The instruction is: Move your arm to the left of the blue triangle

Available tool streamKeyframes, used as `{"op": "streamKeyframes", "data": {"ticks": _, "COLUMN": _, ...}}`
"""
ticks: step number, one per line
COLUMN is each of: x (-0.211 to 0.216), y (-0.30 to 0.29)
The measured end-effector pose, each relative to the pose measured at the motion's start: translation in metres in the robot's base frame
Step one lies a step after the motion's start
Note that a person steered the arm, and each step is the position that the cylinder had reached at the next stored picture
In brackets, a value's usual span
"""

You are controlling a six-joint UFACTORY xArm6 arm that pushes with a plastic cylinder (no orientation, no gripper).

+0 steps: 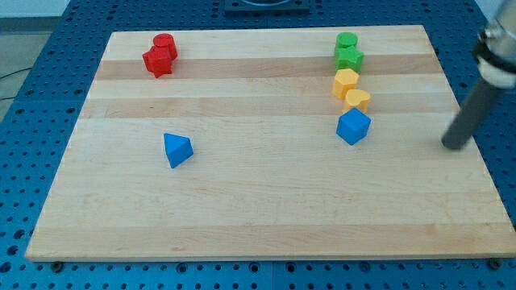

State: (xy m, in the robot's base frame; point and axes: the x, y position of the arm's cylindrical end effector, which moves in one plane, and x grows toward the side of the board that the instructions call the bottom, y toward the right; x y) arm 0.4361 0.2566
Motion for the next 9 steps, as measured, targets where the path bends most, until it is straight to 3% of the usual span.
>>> {"op": "streamKeyframes", "data": {"ticks": 1, "x": -0.042, "y": -0.061}}
{"op": "streamKeyframes", "data": {"ticks": 2, "x": -0.043, "y": -0.105}}
{"op": "streamKeyframes", "data": {"ticks": 3, "x": -0.031, "y": -0.089}}
{"op": "streamKeyframes", "data": {"ticks": 4, "x": 0.048, "y": -0.035}}
{"op": "streamKeyframes", "data": {"ticks": 5, "x": 0.110, "y": -0.063}}
{"op": "streamKeyframes", "data": {"ticks": 9, "x": 0.115, "y": -0.069}}
